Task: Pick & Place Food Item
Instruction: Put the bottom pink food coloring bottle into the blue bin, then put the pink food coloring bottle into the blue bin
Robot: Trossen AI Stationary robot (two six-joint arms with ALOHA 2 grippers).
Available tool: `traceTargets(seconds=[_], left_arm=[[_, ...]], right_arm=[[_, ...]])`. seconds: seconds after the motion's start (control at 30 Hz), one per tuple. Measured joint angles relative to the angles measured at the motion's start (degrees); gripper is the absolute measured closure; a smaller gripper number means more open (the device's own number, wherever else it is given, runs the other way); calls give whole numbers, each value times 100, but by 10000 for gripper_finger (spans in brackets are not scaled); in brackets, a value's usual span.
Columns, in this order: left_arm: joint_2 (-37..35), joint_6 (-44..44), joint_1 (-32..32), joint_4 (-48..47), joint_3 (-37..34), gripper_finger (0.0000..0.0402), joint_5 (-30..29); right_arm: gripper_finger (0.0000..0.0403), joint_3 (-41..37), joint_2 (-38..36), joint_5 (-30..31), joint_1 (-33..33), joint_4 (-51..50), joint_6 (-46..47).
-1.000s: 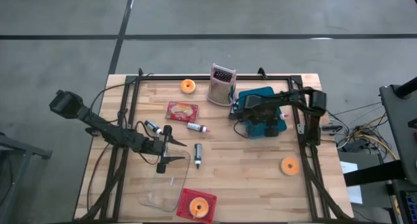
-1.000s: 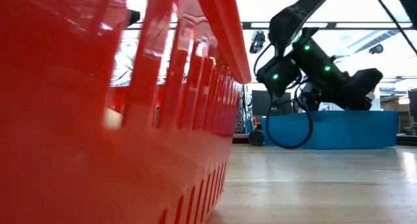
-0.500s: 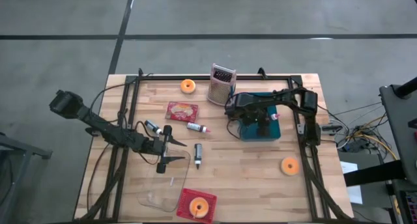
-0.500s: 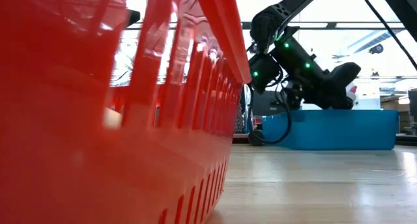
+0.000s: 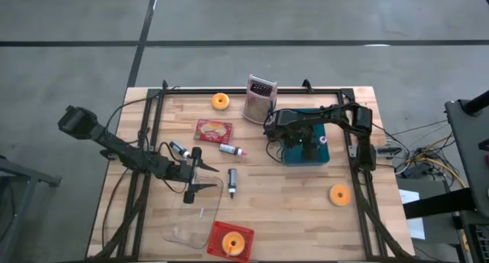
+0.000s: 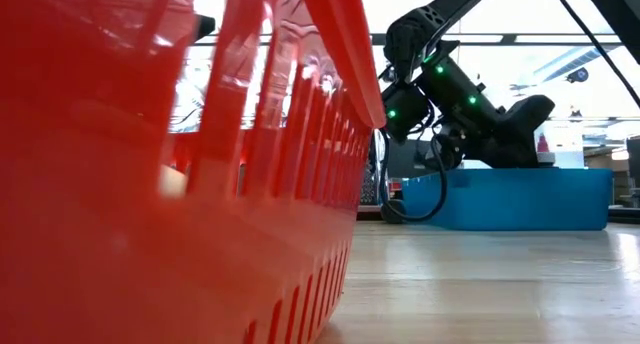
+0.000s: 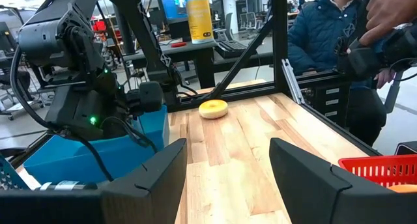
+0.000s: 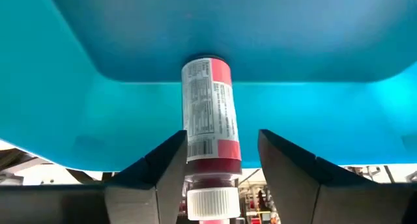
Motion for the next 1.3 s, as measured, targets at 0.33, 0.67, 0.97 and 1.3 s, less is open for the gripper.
traceTargets(seconds=[0.33,0.67,0.97,1.3], left_arm=[[0,1,0,0,0,179,0],[0,2,-4,-4,2,179,7],[0,18,-4,-42,0,179,71],[0,-158,-11,-74,0,179,137]], right_arm=[[204,305,0,242,91,0,48],[204,1340,-771,-405,340,1948,-26],[204,293,-3001,-1445,817,5519,118],[204,-2749,-4108,-1529,1801,9578,723]])
